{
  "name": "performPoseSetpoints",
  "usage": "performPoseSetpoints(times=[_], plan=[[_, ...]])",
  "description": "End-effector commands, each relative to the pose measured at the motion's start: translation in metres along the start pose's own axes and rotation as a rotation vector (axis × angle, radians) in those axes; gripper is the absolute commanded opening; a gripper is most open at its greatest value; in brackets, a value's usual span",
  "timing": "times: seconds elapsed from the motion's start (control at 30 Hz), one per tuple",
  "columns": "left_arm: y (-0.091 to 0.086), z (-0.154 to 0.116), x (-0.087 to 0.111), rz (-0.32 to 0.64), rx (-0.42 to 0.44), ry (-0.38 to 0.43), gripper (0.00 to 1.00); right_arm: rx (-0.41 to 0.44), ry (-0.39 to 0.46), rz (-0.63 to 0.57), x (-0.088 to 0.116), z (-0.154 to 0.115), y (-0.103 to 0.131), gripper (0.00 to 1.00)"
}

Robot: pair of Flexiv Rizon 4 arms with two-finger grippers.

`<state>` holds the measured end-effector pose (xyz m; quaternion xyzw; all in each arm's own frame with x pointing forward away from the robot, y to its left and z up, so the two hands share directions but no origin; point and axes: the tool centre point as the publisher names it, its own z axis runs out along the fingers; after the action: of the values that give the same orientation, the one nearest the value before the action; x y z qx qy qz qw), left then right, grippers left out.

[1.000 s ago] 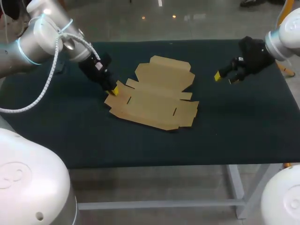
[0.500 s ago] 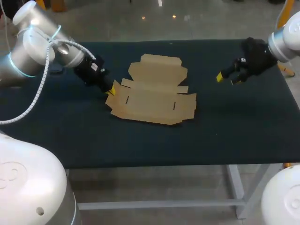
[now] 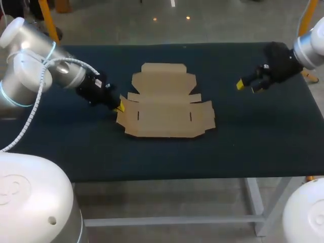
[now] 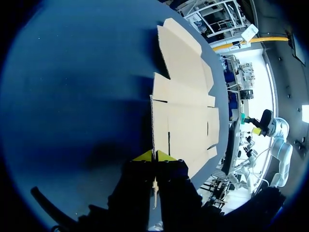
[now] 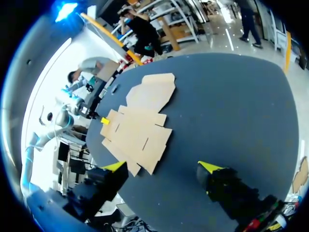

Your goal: Assemble the packaging by folding the flat box into shape, placing the metal phone stand inside, and closing the box properly

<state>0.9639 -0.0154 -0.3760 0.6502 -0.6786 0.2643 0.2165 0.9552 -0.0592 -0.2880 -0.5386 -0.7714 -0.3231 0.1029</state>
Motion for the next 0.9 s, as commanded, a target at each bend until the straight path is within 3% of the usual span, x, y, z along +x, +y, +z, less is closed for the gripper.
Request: performPoseSetpoints(times=[0.03, 0.23, 0.27, 0.3, 0.63, 0.9], plan=[[0.014, 0.003, -0.001, -0.003, 0.09, 0.006, 0.0, -0.002, 0.009, -0.002, -0.002, -0.006, -0.004, 1.0], [0.024, 0.009, -0.001, -0.025, 0.08, 0.028, 0.01, 0.0, 0.01, -0.001, -0.002, -0.007, -0.006, 1.0], [0.025, 0.009, -0.001, -0.027, 0.079, 0.029, 0.44, 0.001, 0.01, -0.001, -0.002, -0.007, -0.006, 1.0], [0.026, 0.01, -0.001, -0.032, 0.08, 0.029, 1.0, 0.001, 0.011, -0.002, -0.002, -0.007, -0.006, 1.0], [0.004, -0.001, -0.004, -0.009, 0.028, -0.011, 1.0, 0.012, 0.021, -0.009, -0.004, -0.007, -0.006, 1.0], [-0.017, -0.002, -0.011, 0.033, -0.087, 0.022, 1.0, 0.022, 0.025, -0.004, -0.007, -0.003, -0.004, 1.0]])
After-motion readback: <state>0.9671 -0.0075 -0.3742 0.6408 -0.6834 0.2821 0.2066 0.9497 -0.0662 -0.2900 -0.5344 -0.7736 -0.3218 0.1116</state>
